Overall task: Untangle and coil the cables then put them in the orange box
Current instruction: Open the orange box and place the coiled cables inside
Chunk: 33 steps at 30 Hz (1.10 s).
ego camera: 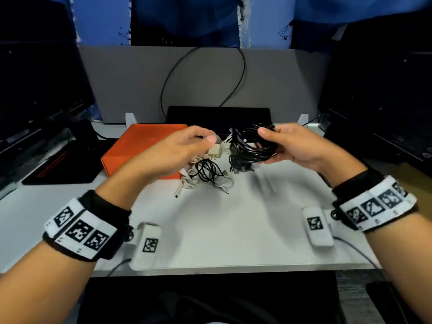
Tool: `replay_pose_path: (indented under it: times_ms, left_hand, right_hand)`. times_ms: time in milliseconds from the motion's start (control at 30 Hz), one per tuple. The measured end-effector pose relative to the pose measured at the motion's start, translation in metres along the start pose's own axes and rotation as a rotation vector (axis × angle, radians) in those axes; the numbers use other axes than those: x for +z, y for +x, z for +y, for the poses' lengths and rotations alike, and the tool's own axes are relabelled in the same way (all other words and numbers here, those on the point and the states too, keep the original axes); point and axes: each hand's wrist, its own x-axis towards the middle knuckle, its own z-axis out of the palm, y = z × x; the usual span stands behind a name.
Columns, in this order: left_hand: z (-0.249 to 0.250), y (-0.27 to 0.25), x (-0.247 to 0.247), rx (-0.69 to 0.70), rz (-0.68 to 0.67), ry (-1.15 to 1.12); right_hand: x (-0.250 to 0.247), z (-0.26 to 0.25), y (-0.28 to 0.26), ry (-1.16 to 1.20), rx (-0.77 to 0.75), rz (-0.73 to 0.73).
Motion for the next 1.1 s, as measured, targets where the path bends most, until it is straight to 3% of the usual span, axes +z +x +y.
replay_pose_path:
  times_ms: [167,267,400,533,600,667,733,833,967,1033,1100]
  left_hand:
    - [-0.025,0.010,-0.050,-0.095,0.075,0.312]
    - [-0.048,0.023,-0.077,-0.213,0.090,0.505]
    - [-0.080,0.045,-0.118,-0.342,0.063,0.685]
    - [-0.108,0.064,-0.154,-0.452,0.102,0.802]
    - [-0.121,0.071,-0.165,-0.496,0.058,0.855]
    - [-0.127,0.076,-0.171,-0.551,0.002,0.834]
    - [-0.129,0.079,-0.175,-0.562,-0.022,0.822]
    - [-0.130,0.081,-0.176,-0.577,-0.023,0.826]
    - [-0.139,0.079,-0.178,-0.599,-0.060,0.758]
    - [-0.140,0.076,-0.180,-0.585,-0.067,0.731]
    - [-0.136,0.072,-0.180,-0.586,-0.075,0.710]
  right_hand:
    - [-0.065,0.037,0.036,-0.288,0.313,0.093]
    - [-0.076,0.060,0.053,-0.325,0.459,0.119]
    - [-0.072,0.075,0.068,-0.176,0.509,0.202]
    - [-0.067,0.085,0.088,-0.196,0.494,0.295]
    - [-0.066,0.079,0.094,-0.432,0.538,0.277]
    - [-0.067,0.055,0.096,-0.915,0.544,0.237]
    - [-0.057,0.021,0.100,-1.180,0.426,0.280]
    - [-0.005,-0.033,0.106,-1.303,0.151,0.324]
    - [0.127,-0.071,0.081,-1.300,-0.175,-0.056]
    - [0.191,-0.065,0.067,-1.388,-0.232,-0.229]
    - [0.242,-0.047,0.068,-1.517,-0.279,-0.310]
